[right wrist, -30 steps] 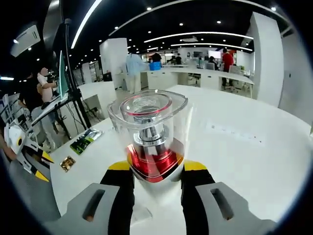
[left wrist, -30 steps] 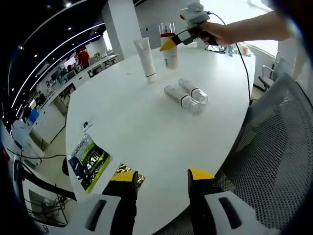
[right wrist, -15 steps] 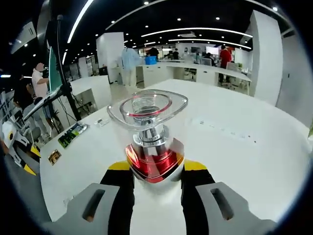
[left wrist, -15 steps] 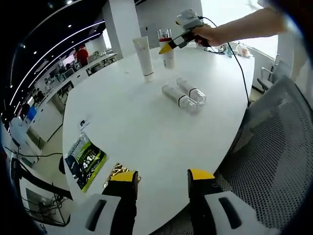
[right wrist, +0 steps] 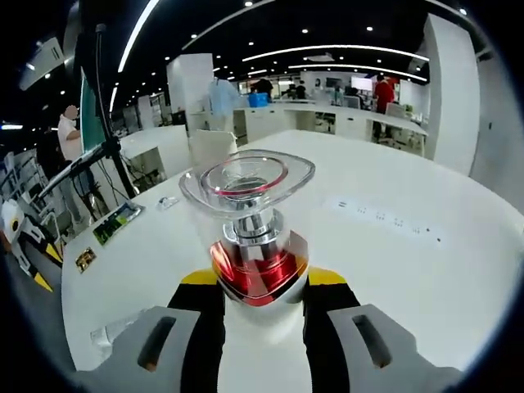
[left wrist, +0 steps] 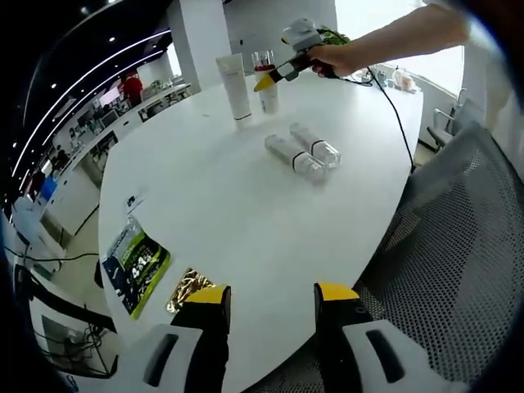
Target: Arrange the skincare products in the storage area until every visible bottle or jar stands upright without overlapping.
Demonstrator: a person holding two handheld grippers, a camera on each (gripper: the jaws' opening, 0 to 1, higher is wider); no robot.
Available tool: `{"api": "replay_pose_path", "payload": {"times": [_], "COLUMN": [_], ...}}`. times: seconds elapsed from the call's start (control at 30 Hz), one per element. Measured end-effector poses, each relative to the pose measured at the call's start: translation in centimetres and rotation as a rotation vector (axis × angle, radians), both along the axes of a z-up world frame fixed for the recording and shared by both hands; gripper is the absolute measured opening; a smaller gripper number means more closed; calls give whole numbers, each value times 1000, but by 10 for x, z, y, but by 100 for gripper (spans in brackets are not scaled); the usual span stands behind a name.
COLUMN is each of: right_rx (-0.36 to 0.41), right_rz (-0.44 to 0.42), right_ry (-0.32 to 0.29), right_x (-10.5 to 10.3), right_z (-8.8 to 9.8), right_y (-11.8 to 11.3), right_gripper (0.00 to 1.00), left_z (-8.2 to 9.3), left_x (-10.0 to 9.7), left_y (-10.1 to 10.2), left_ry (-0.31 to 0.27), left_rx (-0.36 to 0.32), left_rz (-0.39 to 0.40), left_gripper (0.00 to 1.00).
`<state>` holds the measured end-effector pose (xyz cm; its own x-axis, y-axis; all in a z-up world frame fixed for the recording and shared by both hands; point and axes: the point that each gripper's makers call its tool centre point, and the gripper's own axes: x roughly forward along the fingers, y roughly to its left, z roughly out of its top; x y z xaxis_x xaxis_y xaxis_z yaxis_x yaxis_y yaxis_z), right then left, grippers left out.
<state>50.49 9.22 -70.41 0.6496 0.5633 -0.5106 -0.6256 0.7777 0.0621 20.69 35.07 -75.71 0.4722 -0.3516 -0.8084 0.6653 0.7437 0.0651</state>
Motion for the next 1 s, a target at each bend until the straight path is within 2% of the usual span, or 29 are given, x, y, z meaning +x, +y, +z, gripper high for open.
{"api": "replay_pose_path", "payload": {"times": [0.43, 0.47, 0.5, 0.8, 1.0], "right_rx": [-11, 1, 4, 57, 65], "right_rz": [56, 56, 47, 56, 79], "right_ry": [-2, -19, -7, -29, -35], "right_x": [8, 10, 9, 17, 16], "right_z": [-14, -12, -13, -12, -10], "right_y": [5, 6, 5, 7, 8], "right_gripper": [34, 34, 34, 35, 37], "left_z": [-3, -3, -3, -6, -7], "left_x": [-2, -2, -2, -3, -3], "left_y": [1, 1, 1, 2, 1], "left_ry": [20, 20, 21, 34, 39], "left_rx": [9, 10, 10, 15, 14], "left_rz": [-1, 0, 2, 0, -1], "left_gripper": [42, 42, 42, 41, 41]}}
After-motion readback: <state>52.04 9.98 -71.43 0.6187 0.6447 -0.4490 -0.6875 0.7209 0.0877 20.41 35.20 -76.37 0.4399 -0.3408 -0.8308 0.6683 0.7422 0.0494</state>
